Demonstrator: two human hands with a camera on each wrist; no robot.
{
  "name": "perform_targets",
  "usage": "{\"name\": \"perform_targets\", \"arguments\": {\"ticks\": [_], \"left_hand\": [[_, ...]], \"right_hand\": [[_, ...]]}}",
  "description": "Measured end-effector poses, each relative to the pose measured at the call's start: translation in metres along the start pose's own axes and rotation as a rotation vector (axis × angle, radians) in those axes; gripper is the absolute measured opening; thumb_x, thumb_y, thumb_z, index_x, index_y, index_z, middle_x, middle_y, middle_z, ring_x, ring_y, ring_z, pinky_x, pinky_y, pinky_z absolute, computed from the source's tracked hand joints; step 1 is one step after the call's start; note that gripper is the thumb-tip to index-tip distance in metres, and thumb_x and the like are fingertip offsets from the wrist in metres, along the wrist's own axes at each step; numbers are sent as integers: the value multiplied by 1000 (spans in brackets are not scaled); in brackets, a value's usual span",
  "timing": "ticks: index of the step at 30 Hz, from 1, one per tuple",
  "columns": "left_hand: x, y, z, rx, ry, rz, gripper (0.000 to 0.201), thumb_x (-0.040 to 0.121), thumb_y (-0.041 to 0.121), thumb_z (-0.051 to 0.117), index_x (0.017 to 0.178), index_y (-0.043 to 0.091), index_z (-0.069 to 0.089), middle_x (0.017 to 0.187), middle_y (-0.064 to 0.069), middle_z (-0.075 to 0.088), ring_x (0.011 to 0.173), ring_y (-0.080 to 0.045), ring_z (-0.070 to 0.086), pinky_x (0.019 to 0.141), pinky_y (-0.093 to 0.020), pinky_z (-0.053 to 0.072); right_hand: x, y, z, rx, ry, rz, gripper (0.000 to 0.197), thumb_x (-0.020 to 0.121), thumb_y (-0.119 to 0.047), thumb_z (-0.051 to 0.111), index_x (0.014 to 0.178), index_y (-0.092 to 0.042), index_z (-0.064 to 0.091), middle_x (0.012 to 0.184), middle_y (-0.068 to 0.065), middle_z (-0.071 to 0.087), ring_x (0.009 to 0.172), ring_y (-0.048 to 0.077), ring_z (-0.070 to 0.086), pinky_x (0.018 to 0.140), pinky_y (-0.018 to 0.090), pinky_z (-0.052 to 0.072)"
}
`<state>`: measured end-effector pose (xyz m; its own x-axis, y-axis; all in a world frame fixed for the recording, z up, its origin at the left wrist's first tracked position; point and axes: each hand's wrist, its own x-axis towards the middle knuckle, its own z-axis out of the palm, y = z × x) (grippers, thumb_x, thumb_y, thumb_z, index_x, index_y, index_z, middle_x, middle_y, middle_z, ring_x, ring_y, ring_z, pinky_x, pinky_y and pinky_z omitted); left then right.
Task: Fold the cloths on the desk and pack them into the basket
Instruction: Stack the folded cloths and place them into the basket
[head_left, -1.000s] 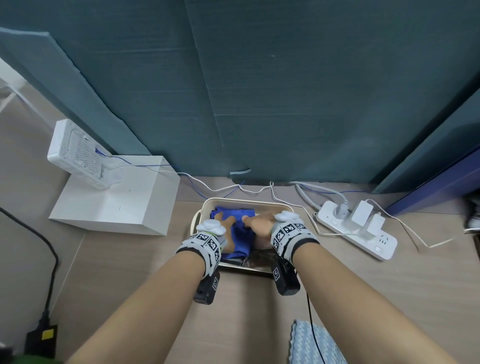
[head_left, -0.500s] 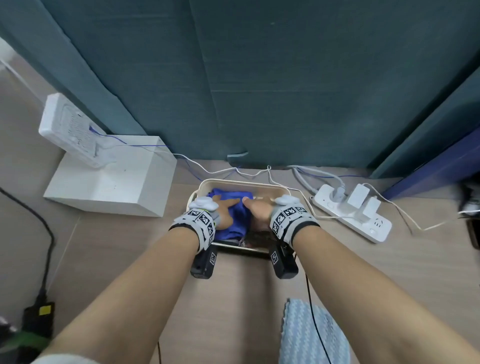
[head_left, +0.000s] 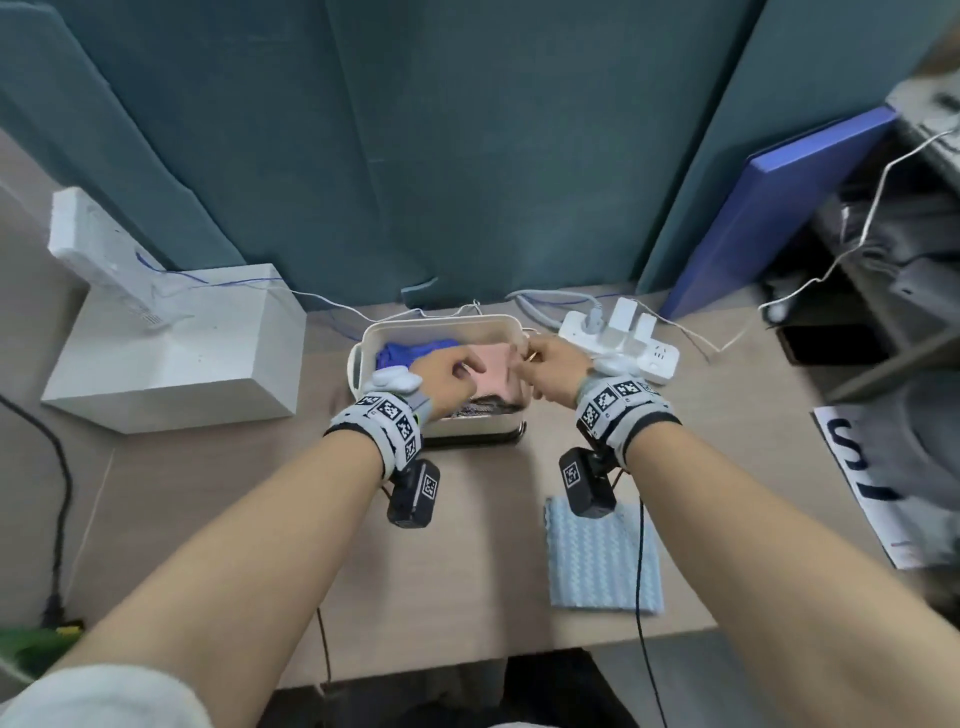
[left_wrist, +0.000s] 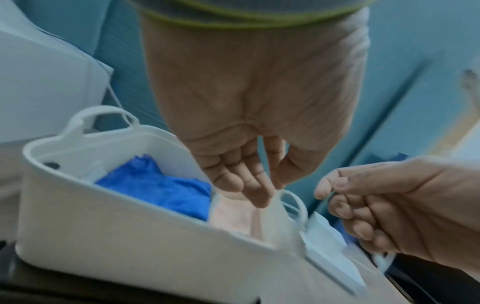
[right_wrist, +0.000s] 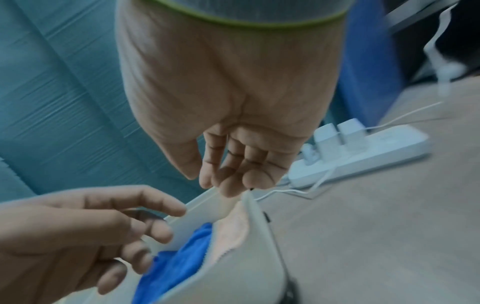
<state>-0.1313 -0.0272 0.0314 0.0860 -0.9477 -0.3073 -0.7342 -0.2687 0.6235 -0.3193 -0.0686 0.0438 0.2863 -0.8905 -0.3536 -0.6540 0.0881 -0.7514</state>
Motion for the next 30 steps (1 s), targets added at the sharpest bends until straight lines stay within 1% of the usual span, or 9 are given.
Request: {"name": "perform_targets", "arguments": {"ticks": [4,7,12,15,19,23,25,28,30], "left_hand": [[-43,26,41,-10,-85,197,21,85,19,60,96,32,72,79,10,69,72,-10,62,71,-23,49],[-67,34,78,54,-204,295,23,77,31,62,99,36,67,83,12,70,75,-12,65,75,-31,56],[-80,26,127,358,-340,251,69,78,55,67,138,28,47,131,-1,53,110,-24,60,90,-38,51],[-81,14,152,497,-378,173,88,77,65,65,149,25,32,136,-8,46,114,-30,57,81,-36,45],[-80,5,180,485,-466,105,72,69,54,67,128,25,37,120,-5,47,98,-24,53,76,-36,44],[-85,-1,186,420,-408,100,70,67,47,76,124,22,43,117,-6,45,98,-24,57,85,-44,55],[-88,-3,175,391,-358,84,75,64,45,79,127,22,43,118,-6,42,98,-24,57,84,-42,56],[-87,-7,157,249,-353,91,85,61,47,82,134,31,42,120,-3,40,97,-24,56,84,-40,55],[-80,-10,138,160,-332,136,85,57,51,84,132,32,50,120,-3,42,103,-24,55,94,-38,52]], "right_hand": [[-60,54,-12,-36,130,156,14,88,-17,70,80,-24,61,78,-4,67,71,17,62,70,28,51],[-98,104,-9,-104,148,310,18,84,-21,73,96,-28,62,90,-1,69,81,20,66,77,32,54],[-140,158,10,-290,70,518,66,87,-34,72,146,-27,42,136,9,50,103,28,64,88,42,59],[-155,178,30,-373,36,597,73,87,-38,74,146,-20,34,128,8,51,101,24,58,83,38,53],[-160,186,55,-414,28,659,54,94,-38,71,130,-13,39,116,8,62,102,25,65,76,35,52],[-155,190,70,-334,-65,543,35,99,-39,63,127,-20,59,117,4,68,101,20,70,91,36,59],[-152,176,65,-106,-33,501,36,91,-32,69,126,-25,63,120,0,72,104,20,70,95,37,58],[-149,145,48,116,-20,418,46,89,-9,73,132,-20,63,115,-5,70,111,18,66,87,24,51],[-146,121,34,159,-37,357,52,86,1,75,132,-19,62,108,-10,68,110,16,65,93,29,51]]}}
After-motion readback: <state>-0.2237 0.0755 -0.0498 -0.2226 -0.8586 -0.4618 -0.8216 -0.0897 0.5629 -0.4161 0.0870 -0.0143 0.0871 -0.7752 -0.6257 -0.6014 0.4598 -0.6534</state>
